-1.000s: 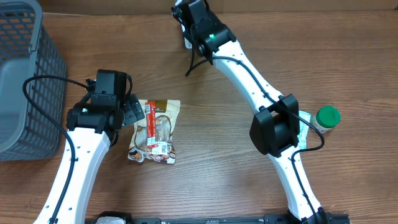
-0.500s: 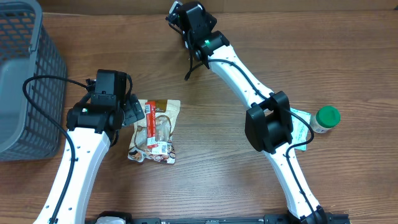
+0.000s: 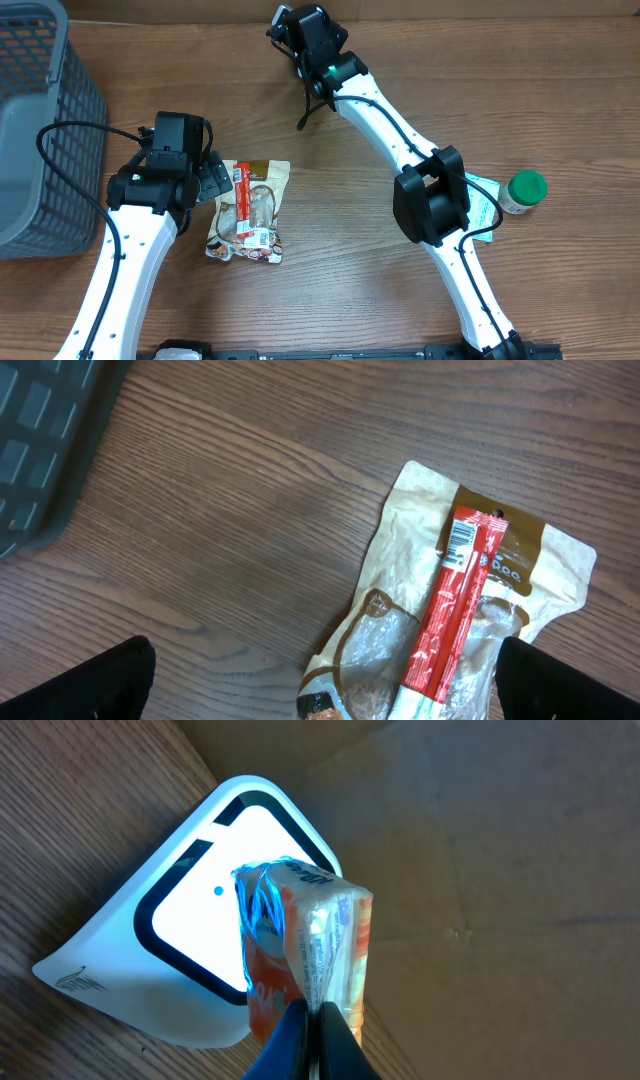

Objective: Scan the item barcode
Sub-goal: 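Bring the Kleenex pack forward and lower it beside the jar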

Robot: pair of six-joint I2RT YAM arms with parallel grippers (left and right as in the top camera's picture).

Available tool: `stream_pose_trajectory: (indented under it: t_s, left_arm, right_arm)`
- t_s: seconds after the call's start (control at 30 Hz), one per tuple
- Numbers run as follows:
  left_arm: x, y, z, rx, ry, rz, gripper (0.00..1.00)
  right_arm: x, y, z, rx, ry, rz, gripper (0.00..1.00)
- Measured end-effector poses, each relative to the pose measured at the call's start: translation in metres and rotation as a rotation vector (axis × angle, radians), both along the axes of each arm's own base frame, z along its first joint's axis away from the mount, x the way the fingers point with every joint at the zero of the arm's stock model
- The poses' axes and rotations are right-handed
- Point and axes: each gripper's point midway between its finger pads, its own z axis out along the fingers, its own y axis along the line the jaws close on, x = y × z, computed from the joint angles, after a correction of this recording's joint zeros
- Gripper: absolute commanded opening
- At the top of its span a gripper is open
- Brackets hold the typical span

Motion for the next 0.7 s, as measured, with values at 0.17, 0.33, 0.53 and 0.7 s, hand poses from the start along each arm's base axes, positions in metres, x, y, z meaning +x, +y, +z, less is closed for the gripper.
stream_pose_trajectory:
  t_s: [0.17,0.33,0.53,0.7]
  left_arm:
    - [0.000,0.000,0.000,0.000,0.000,0.000,1.00]
    - [0.000,0.000,0.000,0.000,0.000,0.000,1.00]
    - [0.000,0.000,0.000,0.000,0.000,0.000,1.00]
    - [0.000,0.000,0.000,0.000,0.000,0.000,1.00]
  right_arm:
    - [0.000,-0.003,0.001,0.044,-0.006,-0.050,0.04]
    - [-0.014,-0.012,0.010,0.148,0.036,-0.145,0.04]
    - [-0.077,-0.037,0.082,0.344,0.158,-0.288,0.04]
    - [-0.151,-0.067,0.137,0.512,0.324,-0.385,0.04]
